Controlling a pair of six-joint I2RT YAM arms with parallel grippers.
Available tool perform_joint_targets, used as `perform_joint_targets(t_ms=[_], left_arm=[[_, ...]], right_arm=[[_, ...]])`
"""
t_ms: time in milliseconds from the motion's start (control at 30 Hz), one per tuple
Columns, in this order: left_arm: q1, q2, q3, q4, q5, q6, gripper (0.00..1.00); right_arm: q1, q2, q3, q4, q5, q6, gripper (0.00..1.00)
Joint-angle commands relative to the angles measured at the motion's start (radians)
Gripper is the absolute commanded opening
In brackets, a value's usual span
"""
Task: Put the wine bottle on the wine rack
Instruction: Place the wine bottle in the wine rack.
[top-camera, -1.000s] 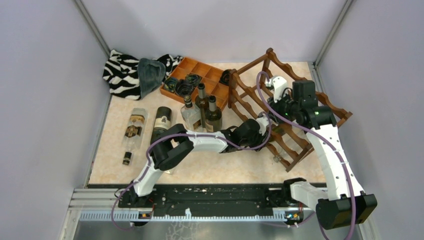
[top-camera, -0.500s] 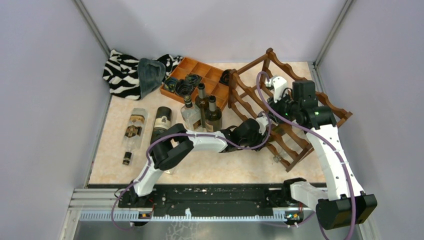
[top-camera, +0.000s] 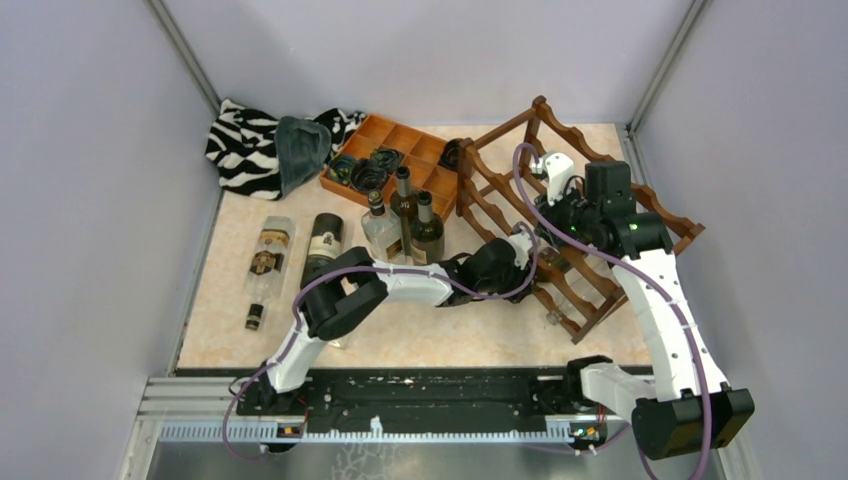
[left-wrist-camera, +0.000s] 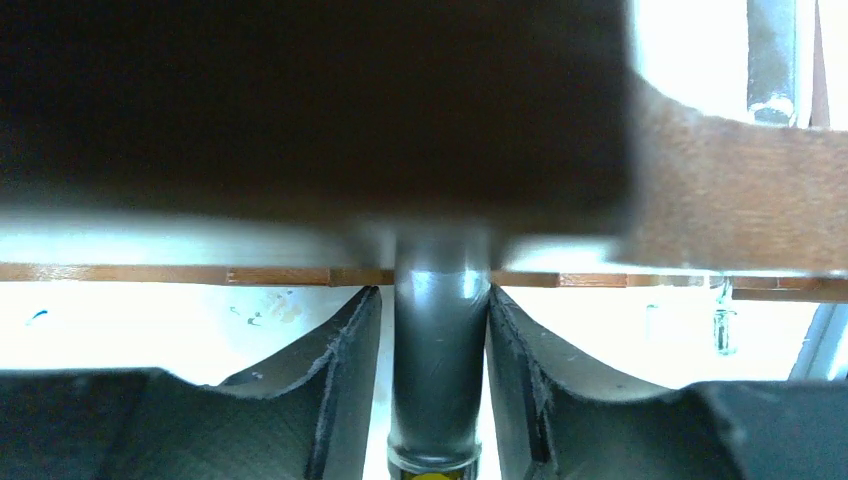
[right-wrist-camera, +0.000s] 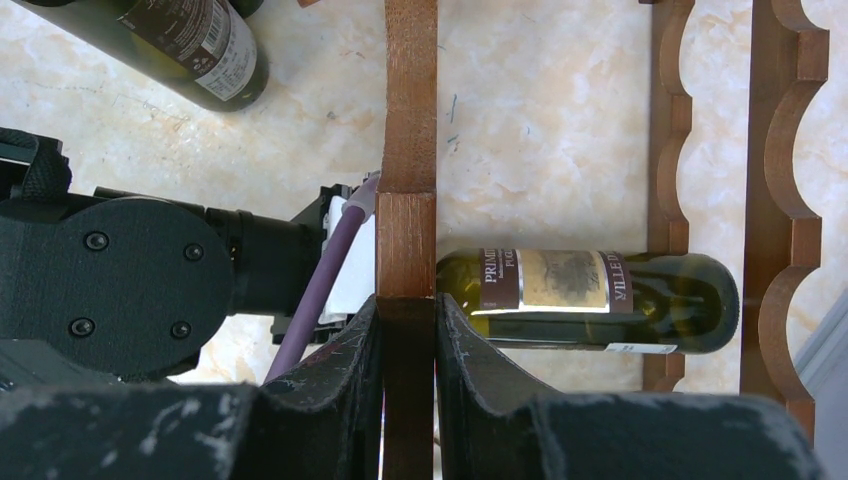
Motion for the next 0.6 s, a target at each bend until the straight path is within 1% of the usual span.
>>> perform_joint_targets(t_ms=[0, 267, 367, 433, 567], left_arm=[[0.013, -0.047, -0.009, 0.132, -0.015, -0.018, 0.51], [0.012, -0.073, -0.039, 0.136, -0.010, -0.018, 0.53], [0.013, -0.088, -0.064, 0.145, -0.002, -0.015, 0.55], [0.013, -0.096, -0.081, 0.149, 0.032, -0.016, 0.55], [0.013, -0.111, -0.119, 0.152, 0.035, -0.023, 0.55]], right_arm=[[0.003, -0.041, 0.015, 0.081, -0.115, 0.031, 0.00], [-0.004, -0.048, 0.010, 0.081, -0.119, 0.033, 0.00], [-0.004, -0.052, 0.009, 0.081, -0.120, 0.033, 0.00], [-0.006, -0.053, 0.008, 0.082, -0.121, 0.033, 0.00], [-0.006, -0.057, 0.006, 0.082, -0.123, 0.033, 0.00]])
